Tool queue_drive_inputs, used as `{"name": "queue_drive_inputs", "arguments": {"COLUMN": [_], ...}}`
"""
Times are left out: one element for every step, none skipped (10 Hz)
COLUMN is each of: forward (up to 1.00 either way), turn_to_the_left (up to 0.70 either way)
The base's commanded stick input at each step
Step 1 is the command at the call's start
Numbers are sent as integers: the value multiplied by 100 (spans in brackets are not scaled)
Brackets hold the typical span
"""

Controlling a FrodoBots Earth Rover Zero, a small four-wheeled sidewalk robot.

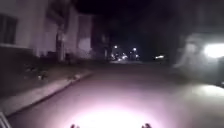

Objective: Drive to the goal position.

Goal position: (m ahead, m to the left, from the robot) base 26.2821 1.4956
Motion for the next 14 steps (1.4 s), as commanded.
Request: {"name": "queue_drive_inputs", "arguments": {"forward": [70,70,70,70,70,70,70,70,70,70,70,70,70,70], "turn_to_the_left": [0,0,0,0,0,0,0,0,0,0,0,0,0,0]}}
